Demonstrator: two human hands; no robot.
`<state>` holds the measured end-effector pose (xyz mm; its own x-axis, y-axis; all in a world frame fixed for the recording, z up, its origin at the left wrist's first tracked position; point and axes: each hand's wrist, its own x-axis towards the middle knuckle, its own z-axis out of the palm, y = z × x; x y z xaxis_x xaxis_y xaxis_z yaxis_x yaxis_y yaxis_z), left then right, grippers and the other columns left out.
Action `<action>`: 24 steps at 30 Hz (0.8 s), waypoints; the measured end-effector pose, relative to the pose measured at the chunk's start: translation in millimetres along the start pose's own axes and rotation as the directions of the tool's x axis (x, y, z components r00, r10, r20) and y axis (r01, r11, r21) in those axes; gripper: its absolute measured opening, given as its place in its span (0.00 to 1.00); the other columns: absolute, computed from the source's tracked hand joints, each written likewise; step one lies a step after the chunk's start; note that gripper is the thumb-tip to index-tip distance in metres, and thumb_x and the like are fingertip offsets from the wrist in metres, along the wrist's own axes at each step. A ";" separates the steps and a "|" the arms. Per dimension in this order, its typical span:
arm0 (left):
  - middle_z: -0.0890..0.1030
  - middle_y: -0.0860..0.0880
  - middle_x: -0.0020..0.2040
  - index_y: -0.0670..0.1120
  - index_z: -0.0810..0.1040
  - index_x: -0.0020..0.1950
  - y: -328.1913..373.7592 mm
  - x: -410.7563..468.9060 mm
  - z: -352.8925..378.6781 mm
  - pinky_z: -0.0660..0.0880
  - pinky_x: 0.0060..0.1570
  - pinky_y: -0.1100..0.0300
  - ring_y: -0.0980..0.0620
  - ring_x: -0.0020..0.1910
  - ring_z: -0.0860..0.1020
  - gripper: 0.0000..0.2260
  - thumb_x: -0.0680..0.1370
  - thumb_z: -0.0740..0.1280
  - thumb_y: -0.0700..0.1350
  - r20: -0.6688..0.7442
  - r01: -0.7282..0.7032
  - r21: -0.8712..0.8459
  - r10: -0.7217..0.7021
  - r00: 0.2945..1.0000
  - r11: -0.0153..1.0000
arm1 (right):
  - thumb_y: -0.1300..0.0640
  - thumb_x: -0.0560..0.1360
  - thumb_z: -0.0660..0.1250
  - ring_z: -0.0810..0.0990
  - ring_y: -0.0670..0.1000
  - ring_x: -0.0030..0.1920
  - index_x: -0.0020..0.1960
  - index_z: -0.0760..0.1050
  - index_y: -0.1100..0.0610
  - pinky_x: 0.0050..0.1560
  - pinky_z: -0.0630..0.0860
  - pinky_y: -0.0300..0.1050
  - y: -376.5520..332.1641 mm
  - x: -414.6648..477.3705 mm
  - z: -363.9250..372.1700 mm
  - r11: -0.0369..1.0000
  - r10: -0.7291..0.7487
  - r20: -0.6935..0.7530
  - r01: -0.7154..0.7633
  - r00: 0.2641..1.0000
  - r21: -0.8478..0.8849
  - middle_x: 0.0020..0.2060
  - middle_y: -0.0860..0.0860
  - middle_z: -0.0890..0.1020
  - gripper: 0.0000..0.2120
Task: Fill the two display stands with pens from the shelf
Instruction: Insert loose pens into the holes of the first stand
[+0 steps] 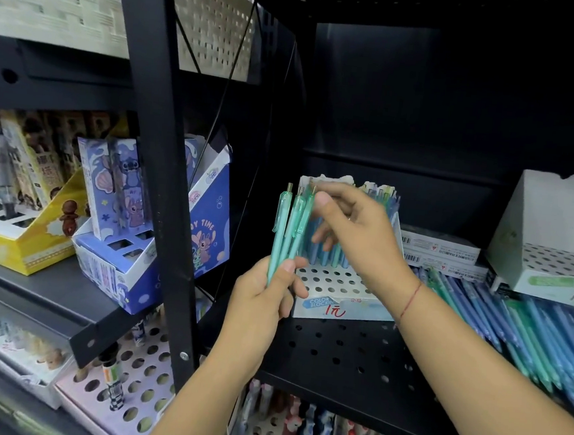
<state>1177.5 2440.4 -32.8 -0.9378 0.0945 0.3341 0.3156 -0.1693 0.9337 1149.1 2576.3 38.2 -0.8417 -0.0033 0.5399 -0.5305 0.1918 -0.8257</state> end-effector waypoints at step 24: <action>0.74 0.52 0.32 0.53 0.78 0.54 0.2 -2.0 -1.3 0.66 0.30 0.67 0.58 0.28 0.65 0.10 0.83 0.57 0.48 -0.128 -0.027 0.019 0.029 0.991 0.999 | 0.57 0.80 0.62 0.80 0.49 0.36 0.50 0.73 0.51 0.40 0.81 0.48 0.3 0.5 -14.3 0.953 -0.291 -0.392 0.228 0.873 -0.198 0.37 0.47 0.80 0.02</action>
<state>1179.3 2438.9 -33.5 -0.9391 -0.0364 0.3417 0.3431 -0.1529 0.9268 1149.9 2590.4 40.5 -0.5408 0.3266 0.7752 -0.6778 0.3765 -0.6315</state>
